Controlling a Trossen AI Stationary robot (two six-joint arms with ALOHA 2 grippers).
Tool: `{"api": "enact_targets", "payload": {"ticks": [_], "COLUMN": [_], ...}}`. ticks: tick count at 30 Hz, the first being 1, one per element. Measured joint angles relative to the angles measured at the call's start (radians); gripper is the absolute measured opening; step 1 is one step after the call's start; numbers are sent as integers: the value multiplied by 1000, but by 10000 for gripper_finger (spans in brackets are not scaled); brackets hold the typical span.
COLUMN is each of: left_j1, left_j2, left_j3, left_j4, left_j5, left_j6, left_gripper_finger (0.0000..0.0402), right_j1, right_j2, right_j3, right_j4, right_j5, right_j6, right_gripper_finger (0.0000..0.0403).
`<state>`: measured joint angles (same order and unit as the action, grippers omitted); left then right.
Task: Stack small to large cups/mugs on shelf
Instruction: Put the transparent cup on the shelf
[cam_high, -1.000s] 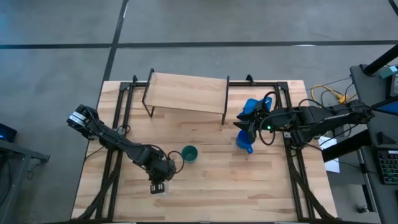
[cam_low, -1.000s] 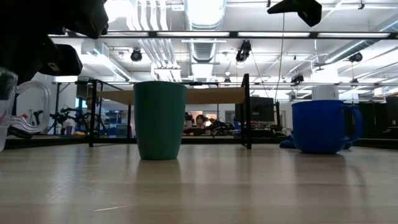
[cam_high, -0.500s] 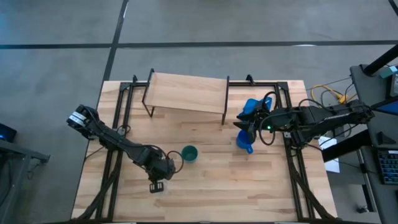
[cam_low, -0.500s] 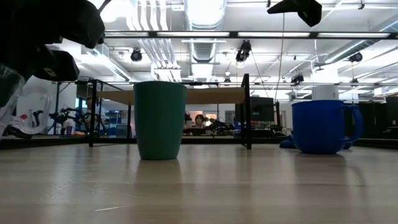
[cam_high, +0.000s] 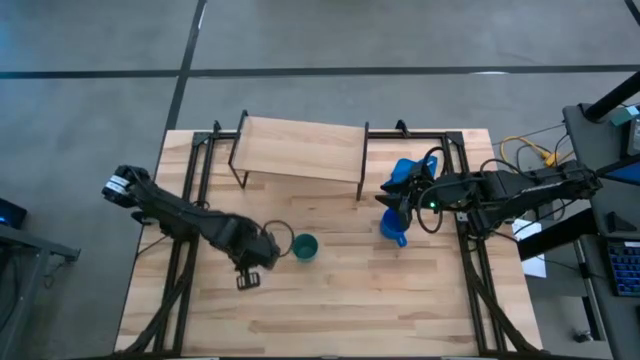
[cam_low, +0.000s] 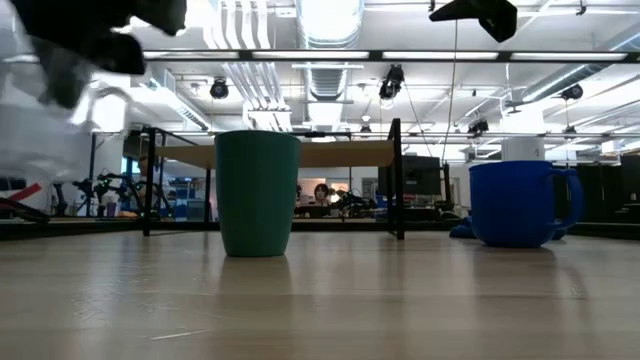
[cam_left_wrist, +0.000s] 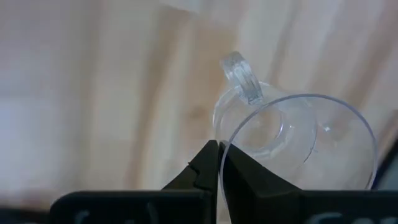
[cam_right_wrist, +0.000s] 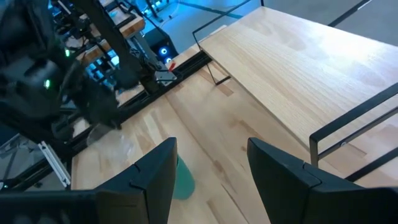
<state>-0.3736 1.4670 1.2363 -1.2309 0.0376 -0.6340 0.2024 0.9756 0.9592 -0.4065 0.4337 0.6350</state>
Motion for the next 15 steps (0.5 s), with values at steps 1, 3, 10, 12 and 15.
{"api": "enact_targets", "payload": {"ticks": [1,3,10,12,15], "left_j1": [16,54,219,278,374], "left_j2": [-7,-18,-61,-64,-65], "left_j3": [19,54,147,173,213], "left_j4": [-28,-85,-191,-214,-251], "left_j5": [-29,-86,-233,-267,-286], "left_j6": [14,42,184,233,297], "left_gripper_finger": [0,0,0,0,0], "right_j1": [0,0,0,0,0], "right_j2": [0,0,0,0,0], "right_j3": [0,0,0,0,0], "right_j4": [0,1,1,1,1], "right_j5": [8,12,13,13,13], "right_j6": [0,0,11,11,19], "right_gripper_finger": [192,192,192,192,192]}}
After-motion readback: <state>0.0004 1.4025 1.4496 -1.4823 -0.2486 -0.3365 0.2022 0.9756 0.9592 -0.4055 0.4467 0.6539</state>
